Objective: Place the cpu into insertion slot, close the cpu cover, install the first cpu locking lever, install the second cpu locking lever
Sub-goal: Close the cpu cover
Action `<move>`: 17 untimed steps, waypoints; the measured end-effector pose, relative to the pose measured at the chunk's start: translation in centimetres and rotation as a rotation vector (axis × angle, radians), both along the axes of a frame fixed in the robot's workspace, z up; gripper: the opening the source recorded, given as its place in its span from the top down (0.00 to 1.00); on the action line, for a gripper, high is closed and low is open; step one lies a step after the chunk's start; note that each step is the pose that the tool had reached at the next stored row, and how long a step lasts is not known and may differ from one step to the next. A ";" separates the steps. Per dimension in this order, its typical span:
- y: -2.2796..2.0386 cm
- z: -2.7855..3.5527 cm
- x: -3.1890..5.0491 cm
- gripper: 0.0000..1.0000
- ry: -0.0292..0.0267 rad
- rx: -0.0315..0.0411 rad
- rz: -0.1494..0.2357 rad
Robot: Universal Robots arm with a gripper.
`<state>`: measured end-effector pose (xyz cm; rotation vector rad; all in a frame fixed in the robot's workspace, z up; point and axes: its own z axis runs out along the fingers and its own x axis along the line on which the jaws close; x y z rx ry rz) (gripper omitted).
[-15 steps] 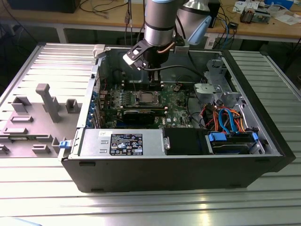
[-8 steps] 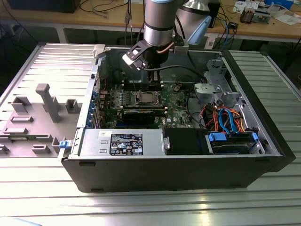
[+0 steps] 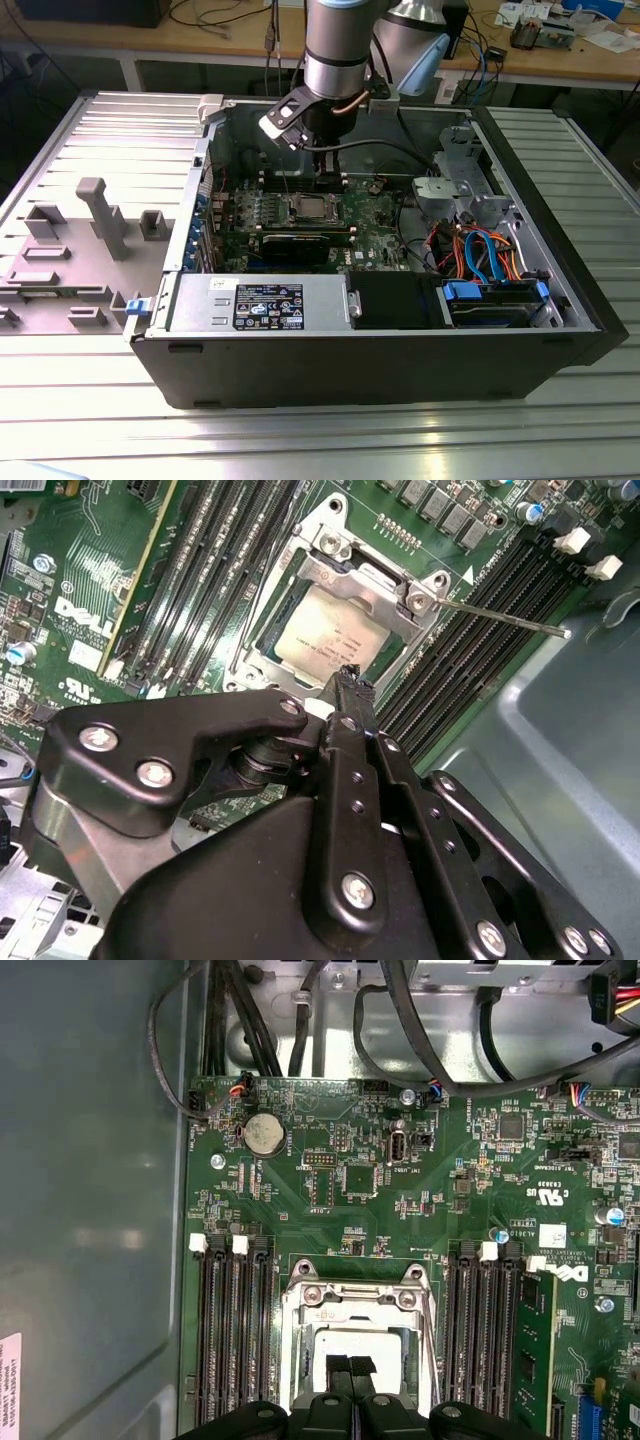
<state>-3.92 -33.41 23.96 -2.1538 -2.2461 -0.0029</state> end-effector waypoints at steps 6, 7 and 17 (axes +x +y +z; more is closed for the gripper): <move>0.00 -0.11 -0.02 0.89 -0.0001 0.0002 0.000; 0.00 -0.13 -0.03 0.89 -0.0001 0.0001 0.000; 0.00 -1.06 -1.09 0.89 0.0000 -0.0001 0.000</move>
